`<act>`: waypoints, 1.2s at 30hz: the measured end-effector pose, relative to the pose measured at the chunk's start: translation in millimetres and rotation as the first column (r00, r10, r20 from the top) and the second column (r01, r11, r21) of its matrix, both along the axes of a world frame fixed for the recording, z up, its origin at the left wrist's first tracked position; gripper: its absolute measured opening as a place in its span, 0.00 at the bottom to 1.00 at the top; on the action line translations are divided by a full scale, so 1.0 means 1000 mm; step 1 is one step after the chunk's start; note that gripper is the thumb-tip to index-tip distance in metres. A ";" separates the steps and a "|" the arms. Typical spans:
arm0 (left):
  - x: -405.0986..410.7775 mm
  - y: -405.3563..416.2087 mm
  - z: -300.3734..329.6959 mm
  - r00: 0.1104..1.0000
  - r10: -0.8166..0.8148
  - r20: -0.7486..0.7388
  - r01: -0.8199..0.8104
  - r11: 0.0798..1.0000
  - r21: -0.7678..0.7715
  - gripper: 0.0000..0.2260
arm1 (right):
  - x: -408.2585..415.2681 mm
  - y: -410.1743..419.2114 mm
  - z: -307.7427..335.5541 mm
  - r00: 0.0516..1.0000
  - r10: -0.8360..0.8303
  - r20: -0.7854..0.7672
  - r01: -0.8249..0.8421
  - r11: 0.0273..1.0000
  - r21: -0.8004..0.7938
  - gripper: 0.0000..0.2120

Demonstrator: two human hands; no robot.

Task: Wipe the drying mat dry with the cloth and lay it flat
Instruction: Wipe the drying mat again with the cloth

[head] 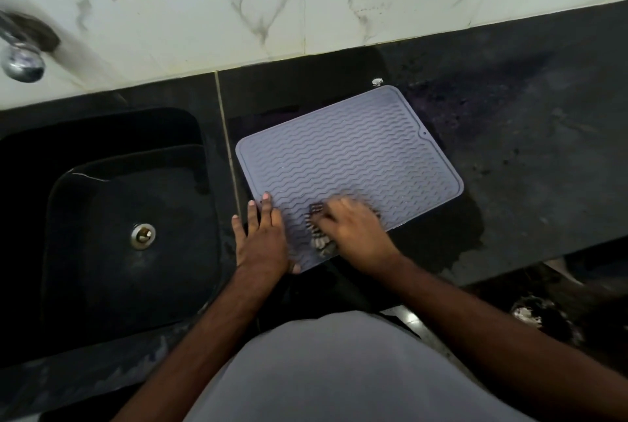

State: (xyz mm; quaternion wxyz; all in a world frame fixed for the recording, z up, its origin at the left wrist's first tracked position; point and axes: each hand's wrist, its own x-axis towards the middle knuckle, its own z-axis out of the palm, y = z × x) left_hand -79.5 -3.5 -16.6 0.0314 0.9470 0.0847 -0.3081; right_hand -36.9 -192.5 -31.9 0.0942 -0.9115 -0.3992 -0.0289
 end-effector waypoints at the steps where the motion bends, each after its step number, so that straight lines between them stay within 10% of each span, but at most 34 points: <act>1: -0.001 0.001 0.000 1.000 0.010 0.006 -0.010 1.000 -0.007 0.56 | -0.010 0.013 0.000 1.000 0.023 0.003 -0.023 1.000 0.009 0.13; 6: -0.006 0.003 -0.003 0.995 0.002 0.097 0.001 1.000 -0.027 0.31 | -0.042 0.038 -0.011 0.997 0.074 -0.024 -0.074 0.997 -0.006 0.13; 14: 0.002 -0.002 0.000 1.000 -0.027 -0.006 0.027 0.999 0.047 0.59 | -0.013 -0.016 -0.015 0.999 0.009 0.032 -0.005 0.993 -0.119 0.17; 36: 0.031 -0.031 0.006 0.981 -0.088 -0.171 0.137 0.943 0.302 0.60 | 0.099 -0.206 0.003 0.906 -0.407 0.116 0.424 0.868 -0.258 0.16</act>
